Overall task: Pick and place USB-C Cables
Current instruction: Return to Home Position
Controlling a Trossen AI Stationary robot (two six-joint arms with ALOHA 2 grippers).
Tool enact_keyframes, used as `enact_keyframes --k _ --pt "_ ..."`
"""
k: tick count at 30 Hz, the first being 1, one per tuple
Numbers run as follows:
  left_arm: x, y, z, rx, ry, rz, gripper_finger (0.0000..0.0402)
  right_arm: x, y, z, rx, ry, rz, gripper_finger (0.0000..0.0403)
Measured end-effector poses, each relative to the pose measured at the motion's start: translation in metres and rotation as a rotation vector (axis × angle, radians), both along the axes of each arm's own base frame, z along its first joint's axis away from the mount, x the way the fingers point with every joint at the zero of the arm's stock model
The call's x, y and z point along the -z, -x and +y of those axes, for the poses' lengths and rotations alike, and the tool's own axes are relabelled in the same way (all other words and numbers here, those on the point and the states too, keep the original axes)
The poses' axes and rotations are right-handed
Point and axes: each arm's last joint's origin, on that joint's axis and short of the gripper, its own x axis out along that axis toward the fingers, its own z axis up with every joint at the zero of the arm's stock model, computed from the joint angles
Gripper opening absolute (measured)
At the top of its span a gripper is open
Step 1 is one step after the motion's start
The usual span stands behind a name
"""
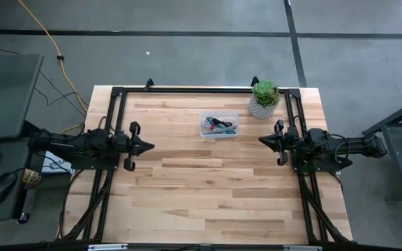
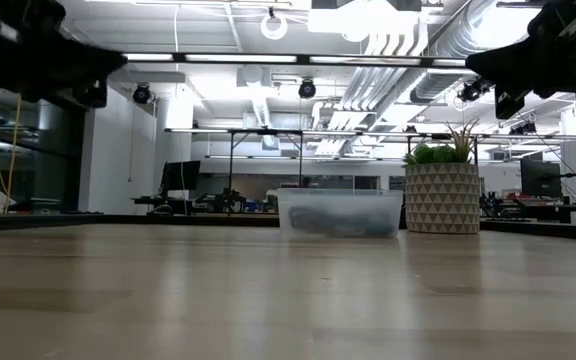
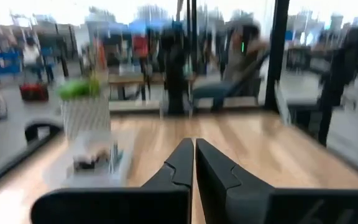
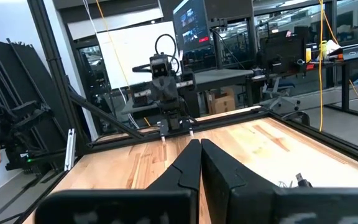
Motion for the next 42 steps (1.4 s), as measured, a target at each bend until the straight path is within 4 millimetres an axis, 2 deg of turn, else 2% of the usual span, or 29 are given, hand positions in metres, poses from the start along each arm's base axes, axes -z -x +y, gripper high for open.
enact_keyframes --k 4,10,42 --pt "0.0081 0.0029 -0.0011 0.037 0.006 0.076 0.0000 0.0000 0.0000 0.0000 0.000 0.000 0.000 0.0002" --pt "0.0070 0.0041 -0.0010 0.032 -0.054 0.065 0.0000 0.0000 0.0000 0.0000 0.000 0.000 0.001 0.0002" --pt "0.0075 0.0037 -0.0010 0.029 -0.044 0.071 0.0005 0.0000 0.0000 0.0000 0.000 0.000 0.000 0.0002"
